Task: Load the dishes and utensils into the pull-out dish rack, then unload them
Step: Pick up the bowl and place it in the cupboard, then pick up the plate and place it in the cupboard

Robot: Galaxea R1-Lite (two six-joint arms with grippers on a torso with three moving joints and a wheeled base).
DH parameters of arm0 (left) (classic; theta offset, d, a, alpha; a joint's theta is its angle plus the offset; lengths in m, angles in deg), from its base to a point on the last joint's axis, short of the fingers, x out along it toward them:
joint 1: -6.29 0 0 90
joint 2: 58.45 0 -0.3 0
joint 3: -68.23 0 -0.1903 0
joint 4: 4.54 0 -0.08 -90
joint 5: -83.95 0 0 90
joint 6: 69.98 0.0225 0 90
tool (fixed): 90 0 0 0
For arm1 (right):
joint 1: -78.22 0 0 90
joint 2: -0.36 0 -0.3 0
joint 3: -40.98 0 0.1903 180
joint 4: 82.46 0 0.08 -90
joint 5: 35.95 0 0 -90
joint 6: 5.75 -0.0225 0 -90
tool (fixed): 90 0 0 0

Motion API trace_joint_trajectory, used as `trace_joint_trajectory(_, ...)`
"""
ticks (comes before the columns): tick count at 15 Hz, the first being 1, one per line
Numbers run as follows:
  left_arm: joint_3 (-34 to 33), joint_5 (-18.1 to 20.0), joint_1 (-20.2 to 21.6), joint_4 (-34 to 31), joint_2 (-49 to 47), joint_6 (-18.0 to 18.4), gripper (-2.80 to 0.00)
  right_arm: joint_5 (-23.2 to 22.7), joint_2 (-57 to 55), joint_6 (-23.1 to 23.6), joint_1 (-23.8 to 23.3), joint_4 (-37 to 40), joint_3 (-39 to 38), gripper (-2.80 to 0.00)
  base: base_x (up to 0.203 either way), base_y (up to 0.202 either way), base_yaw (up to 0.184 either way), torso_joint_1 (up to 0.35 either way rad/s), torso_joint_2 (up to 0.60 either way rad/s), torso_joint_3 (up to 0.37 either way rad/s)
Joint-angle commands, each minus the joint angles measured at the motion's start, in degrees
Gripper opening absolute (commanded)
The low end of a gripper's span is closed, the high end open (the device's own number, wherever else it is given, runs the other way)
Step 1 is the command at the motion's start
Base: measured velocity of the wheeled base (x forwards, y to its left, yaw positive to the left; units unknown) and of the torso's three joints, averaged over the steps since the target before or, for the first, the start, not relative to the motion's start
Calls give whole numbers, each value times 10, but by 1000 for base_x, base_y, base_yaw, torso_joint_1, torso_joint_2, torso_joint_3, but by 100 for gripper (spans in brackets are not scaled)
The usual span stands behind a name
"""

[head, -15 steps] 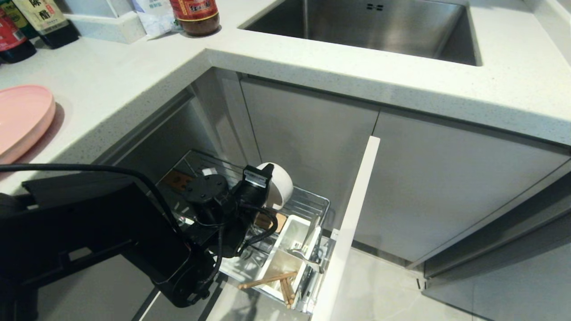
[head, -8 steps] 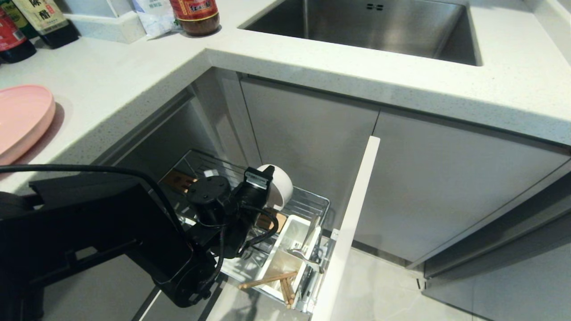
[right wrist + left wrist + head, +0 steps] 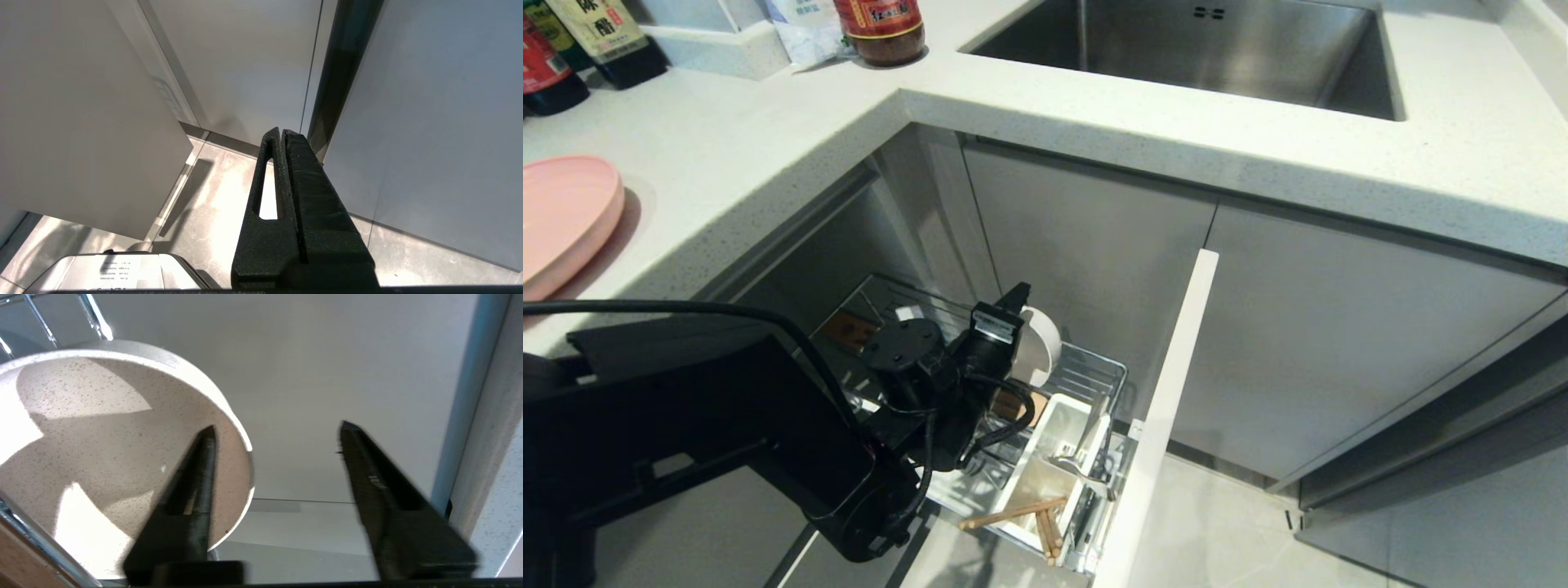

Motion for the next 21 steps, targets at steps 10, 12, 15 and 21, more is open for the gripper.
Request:
trace_joint_trajectory(10, 6, -5, -13, -283, 191, 114, 0, 0, 0, 0, 0, 0, 0, -280, 0, 0, 0, 0, 0, 0)
trace_joint_trajectory(12, 15, -5, -16, -323, 222, 153, 0, 0, 0, 0, 0, 0, 0, -280, 0, 0, 0, 0, 0, 0)
trace_joint_trajectory(15, 17, -5, -18, -352, 233, 188, -280, 0, 0, 0, 0, 0, 0, -280, 0, 0, 0, 0, 0, 0)
trace_joint_trajectory(21, 33, -5, -27, -404, 310, 357, -280, 0, 0, -1, 0, 0, 0, -280, 0, 0, 0, 0, 0, 0)
